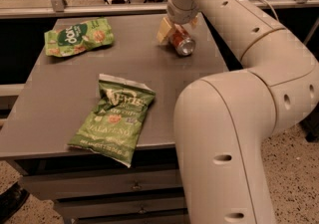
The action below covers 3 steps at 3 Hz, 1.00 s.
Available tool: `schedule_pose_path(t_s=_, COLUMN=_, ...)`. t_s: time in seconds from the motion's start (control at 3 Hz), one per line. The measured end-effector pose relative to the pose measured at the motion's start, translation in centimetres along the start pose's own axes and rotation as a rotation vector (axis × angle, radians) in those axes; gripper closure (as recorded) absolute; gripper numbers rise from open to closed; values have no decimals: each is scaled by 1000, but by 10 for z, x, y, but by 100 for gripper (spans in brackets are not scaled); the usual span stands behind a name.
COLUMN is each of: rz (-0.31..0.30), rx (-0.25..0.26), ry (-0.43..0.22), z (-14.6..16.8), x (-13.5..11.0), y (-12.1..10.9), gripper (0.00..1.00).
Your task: Place coke can upright
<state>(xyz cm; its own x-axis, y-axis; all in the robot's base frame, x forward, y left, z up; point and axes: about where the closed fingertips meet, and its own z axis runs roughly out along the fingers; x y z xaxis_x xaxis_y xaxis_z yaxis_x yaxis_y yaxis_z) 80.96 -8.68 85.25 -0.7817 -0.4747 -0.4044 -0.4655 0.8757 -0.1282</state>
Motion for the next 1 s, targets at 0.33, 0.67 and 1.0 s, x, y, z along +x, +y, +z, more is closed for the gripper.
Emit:
schedule_pose_path(t_s=0.33, rz=-7, rx=30, ry=4, z=-5, x=-4, y=3, gripper=46)
schedule_pose_path(t_s=0.67, rz=-16, rx=48, ry=5, z=-9, x=-7, y=5, gripper=69)
schedule_pose_path(t_s=1.0, rz=-73, rx=8, ry=-85, z=-36, x=-15, y=13, gripper=99)
